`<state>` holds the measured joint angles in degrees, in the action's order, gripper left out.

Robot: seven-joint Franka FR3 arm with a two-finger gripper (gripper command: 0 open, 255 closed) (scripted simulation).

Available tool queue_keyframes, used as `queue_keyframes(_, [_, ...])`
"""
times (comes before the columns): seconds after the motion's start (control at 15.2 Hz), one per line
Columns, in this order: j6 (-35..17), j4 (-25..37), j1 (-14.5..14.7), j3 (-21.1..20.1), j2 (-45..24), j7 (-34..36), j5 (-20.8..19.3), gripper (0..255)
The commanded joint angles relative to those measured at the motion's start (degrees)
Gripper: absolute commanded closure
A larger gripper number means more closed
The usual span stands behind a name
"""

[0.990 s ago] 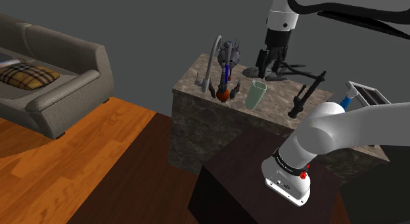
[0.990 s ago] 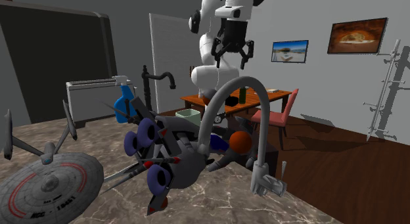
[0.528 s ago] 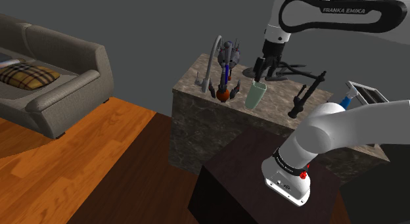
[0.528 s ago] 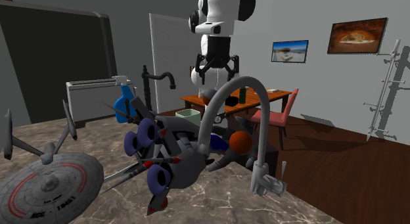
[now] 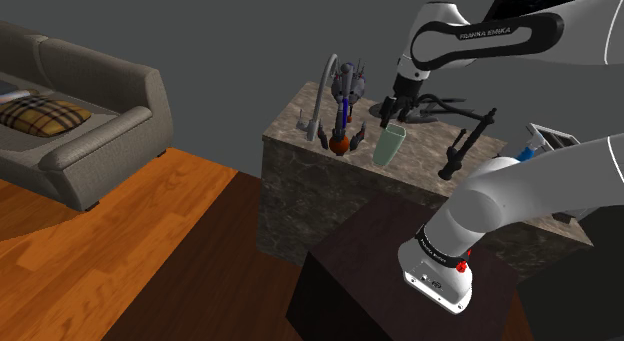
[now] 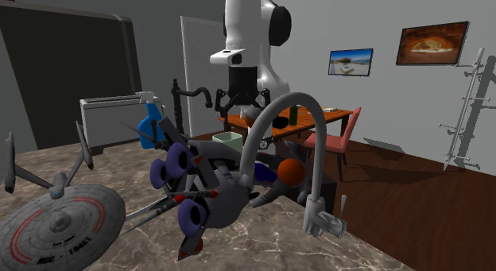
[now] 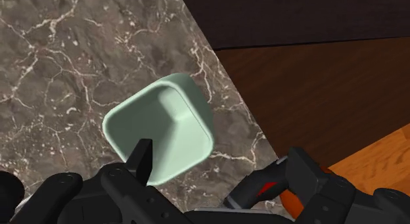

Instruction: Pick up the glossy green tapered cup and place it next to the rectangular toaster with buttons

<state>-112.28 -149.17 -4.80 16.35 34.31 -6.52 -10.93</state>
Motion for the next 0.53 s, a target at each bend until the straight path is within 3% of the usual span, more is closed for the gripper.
queue_keyframes(0.0, [-2.6,-0.6,-0.2,1.1,-1.5,-0.8,-0.3,0])
queue_keyframes(0.46, [-8.5,-4.3,-0.4,2.0,-3.7,-0.8,-0.9,0])
